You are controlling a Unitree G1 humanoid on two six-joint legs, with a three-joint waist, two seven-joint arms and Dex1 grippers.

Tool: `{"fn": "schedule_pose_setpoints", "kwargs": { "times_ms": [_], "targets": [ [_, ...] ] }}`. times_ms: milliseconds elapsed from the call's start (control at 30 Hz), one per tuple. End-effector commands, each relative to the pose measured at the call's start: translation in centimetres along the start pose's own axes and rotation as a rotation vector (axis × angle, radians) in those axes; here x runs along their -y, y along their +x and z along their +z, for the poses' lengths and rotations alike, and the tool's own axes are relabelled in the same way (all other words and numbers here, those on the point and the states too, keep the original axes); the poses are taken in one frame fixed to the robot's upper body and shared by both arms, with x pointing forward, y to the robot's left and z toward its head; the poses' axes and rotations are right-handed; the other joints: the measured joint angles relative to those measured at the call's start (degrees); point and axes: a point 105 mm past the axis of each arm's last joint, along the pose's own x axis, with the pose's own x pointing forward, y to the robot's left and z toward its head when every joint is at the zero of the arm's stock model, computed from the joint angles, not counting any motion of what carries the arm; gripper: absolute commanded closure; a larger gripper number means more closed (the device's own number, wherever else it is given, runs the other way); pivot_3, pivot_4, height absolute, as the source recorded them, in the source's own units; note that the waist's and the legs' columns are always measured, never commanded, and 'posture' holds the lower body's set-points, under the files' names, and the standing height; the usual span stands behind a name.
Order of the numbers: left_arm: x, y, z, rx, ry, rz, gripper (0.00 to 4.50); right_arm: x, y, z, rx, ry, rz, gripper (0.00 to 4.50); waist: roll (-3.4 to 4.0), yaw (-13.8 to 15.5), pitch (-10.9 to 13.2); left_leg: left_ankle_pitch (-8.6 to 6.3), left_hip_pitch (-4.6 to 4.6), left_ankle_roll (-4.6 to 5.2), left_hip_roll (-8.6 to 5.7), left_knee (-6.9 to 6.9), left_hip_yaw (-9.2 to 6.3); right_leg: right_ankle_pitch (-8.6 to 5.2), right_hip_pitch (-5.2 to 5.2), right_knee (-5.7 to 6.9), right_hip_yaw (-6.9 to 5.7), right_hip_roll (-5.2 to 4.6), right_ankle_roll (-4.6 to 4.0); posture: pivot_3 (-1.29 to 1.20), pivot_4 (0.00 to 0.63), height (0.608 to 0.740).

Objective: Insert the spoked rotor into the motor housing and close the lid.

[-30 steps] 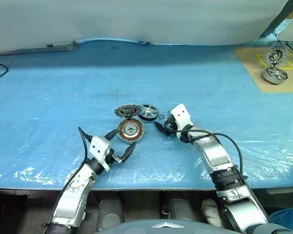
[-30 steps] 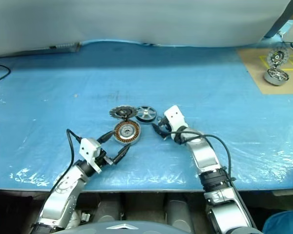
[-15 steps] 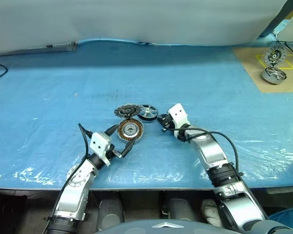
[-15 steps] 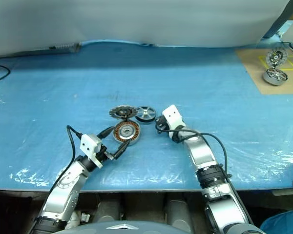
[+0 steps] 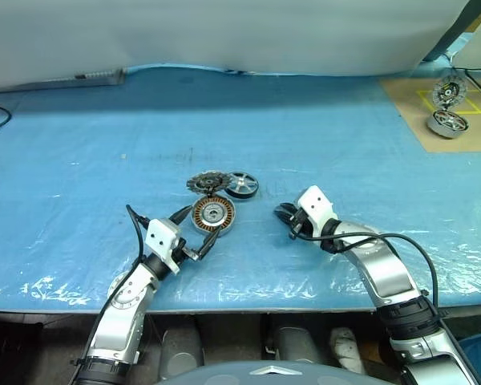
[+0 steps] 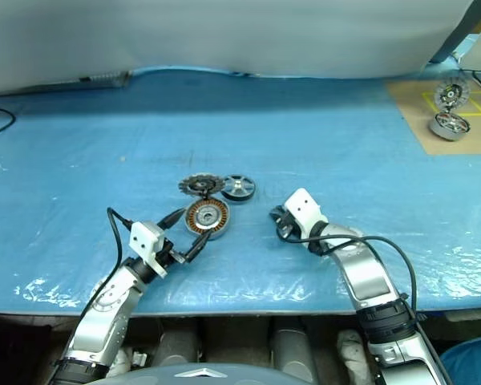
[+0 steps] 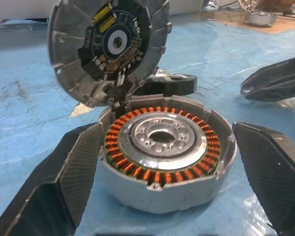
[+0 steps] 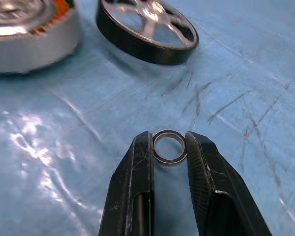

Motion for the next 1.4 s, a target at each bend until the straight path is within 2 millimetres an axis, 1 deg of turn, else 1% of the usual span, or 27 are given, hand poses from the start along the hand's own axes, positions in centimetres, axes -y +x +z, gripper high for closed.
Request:
{"fn": "schedule_pose_setpoints", "kwargs": {
  "times_ms": [33, 167, 267, 400, 633, 800, 1067, 1400],
  "targets": [
    [-0.3, 0.0, 0.8, 0.034, 0.02, 0.016, 0.0, -1.7, 0.3, 3.9, 0.119, -0.082, 0.095, 3.94, 0.0, 0.0, 0.0, 0.0, 0.0, 0.0, 0.01, 0.0, 0.0, 0.0, 0.0, 0.0, 0.0, 0.01, 0.0, 0.0, 0.15, 0.74],
    [-0.3, 0.0, 0.9, 0.04, 0.011, 0.031, 0.0, -3.6, 1.6, 6.0, 0.175, -0.153, 0.193, 3.94, 0.0, 0.2, 0.0, 0.0, -0.02, 0.0, -0.01, 0.02, 0.0, 0.01, 0.0, -0.02, 0.0, -0.01, -0.02, 0.0, 0.15, 0.74],
    [-0.3, -0.1, 0.8, 0.04, 0.011, 0.033, 0.0, -4.1, 2.1, 6.5, 0.183, -0.166, 0.215, 3.94, 0.0, 0.3, 0.0, 0.0, -0.03, 0.0, -0.01, 0.01, -0.01, 0.02, -0.04, -0.04, -0.02, -0.01, -0.03, 0.0, 0.15, 0.74],
    [-0.2, -0.1, 0.4, 0.019, 0.008, 0.043, 0.0, -5.7, 4.4, 7.3, 0.211, -0.159, 0.281, 3.94, -0.03, 0.0, 0.0, 0.0, -0.04, 0.0, 0.0, 0.02, -0.01, 0.02, -0.06, -0.02, -0.03, -0.01, -0.04, 0.0, 0.15, 0.74],
    [-0.2, 0.1, 0.2, 0.0, 0.006, 0.068, 0.0, -6.7, 5.7, 7.7, 0.23, -0.163, 0.334, 3.94, -0.04, 0.2, 0.0, 0.01, -0.04, -0.02, 0.01, 0.1, -0.01, 0.03, -0.06, -0.02, -0.04, -0.03, -0.05, 0.0, 0.15, 0.74],
    [0.0, 0.4, 0.2, -0.007, 0.009, 0.087, 0.0, -7.0, 6.3, 8.0, 0.241, -0.164, 0.361, 3.94, -0.04, 0.1, 0.0, 0.0, -0.02, -0.01, 0.06, 0.09, -0.01, 0.03, -0.06, 0.01, -0.06, 0.0, -0.06, 0.0, 0.15, 0.74],
    [0.2, 0.6, 0.3, -0.023, 0.018, 0.117, 0.0, -7.0, 6.6, 7.6, 0.233, -0.173, 0.406, 3.94, -0.04, 0.1, 0.0, 0.0, -0.02, 0.0, 0.06, 0.11, -0.01, 0.04, -0.05, 0.01, -0.06, 0.0, -0.06, 0.0, 0.15, 0.74],
    [0.9, -0.3, 0.4, -0.02, 0.015, 0.15, 0.0, -6.3, 6.9, 7.8, 0.237, -0.186, 0.419, 3.94, -0.05, 0.1, 0.0, 0.0, -0.03, 0.01, 0.08, 0.11, -0.01, 0.03, -0.06, 0.0, -0.07, 0.0, -0.06, 0.0, 0.15, 0.74]
  ]
}}
